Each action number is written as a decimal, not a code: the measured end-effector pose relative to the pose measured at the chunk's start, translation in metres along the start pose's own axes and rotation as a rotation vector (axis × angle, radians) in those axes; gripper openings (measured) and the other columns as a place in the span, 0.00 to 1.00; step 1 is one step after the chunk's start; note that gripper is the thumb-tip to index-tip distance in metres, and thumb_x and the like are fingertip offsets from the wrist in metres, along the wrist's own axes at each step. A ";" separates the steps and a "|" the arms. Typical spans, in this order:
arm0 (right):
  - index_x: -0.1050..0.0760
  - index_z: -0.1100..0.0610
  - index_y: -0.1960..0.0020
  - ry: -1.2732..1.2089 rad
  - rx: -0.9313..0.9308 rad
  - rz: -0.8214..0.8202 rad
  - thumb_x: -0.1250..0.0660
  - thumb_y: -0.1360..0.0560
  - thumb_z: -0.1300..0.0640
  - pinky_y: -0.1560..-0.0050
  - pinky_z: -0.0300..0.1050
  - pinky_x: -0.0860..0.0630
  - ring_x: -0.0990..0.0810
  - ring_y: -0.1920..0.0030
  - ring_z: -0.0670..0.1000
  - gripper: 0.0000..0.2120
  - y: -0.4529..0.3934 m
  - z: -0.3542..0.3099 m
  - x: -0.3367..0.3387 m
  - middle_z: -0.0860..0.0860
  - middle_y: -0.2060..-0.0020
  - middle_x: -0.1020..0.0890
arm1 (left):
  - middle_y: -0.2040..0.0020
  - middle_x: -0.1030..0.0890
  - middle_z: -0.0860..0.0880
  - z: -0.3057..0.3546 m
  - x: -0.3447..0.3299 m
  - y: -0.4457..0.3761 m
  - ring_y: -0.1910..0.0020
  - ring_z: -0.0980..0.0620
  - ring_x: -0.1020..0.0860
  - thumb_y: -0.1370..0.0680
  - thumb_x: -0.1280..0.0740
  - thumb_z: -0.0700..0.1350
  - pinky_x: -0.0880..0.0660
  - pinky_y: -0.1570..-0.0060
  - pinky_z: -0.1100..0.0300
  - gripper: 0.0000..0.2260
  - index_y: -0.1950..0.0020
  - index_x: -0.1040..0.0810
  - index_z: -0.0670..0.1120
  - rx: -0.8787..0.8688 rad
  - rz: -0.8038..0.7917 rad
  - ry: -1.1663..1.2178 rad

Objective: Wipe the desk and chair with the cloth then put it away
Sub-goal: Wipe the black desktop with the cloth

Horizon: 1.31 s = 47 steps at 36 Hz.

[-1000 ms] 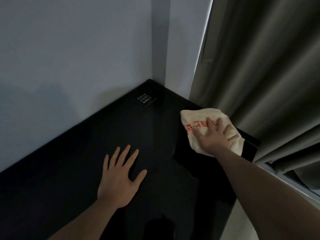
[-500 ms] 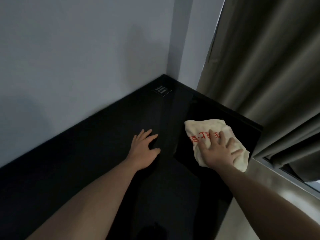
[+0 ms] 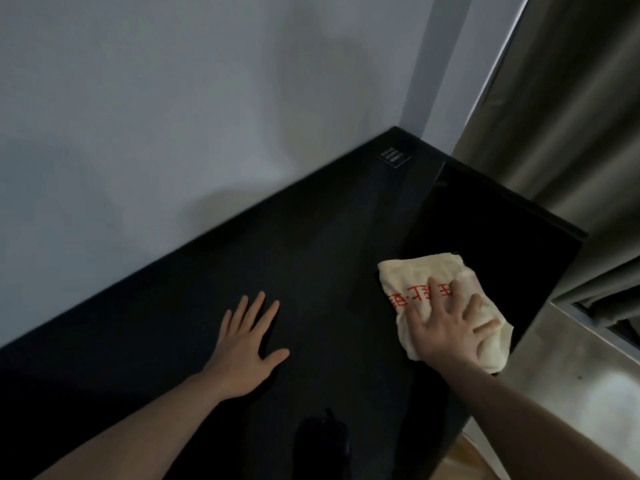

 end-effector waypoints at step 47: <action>0.63 0.40 0.20 0.024 0.187 -0.071 0.57 0.23 0.27 0.30 0.75 0.70 0.72 0.23 0.61 0.37 0.391 -0.188 -0.116 0.50 0.19 0.63 | 0.21 0.74 0.51 -0.276 -0.016 0.268 0.22 0.42 0.73 0.17 0.46 0.65 0.67 0.23 0.38 0.39 0.19 0.70 0.56 0.260 -0.137 0.012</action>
Point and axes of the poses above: each hand's wrist, its own y-axis away from the middle knuckle, its own x-axis out of the back of the hand, z = x × y, the point moved 7 cm from there along -y, towards the middle knuckle
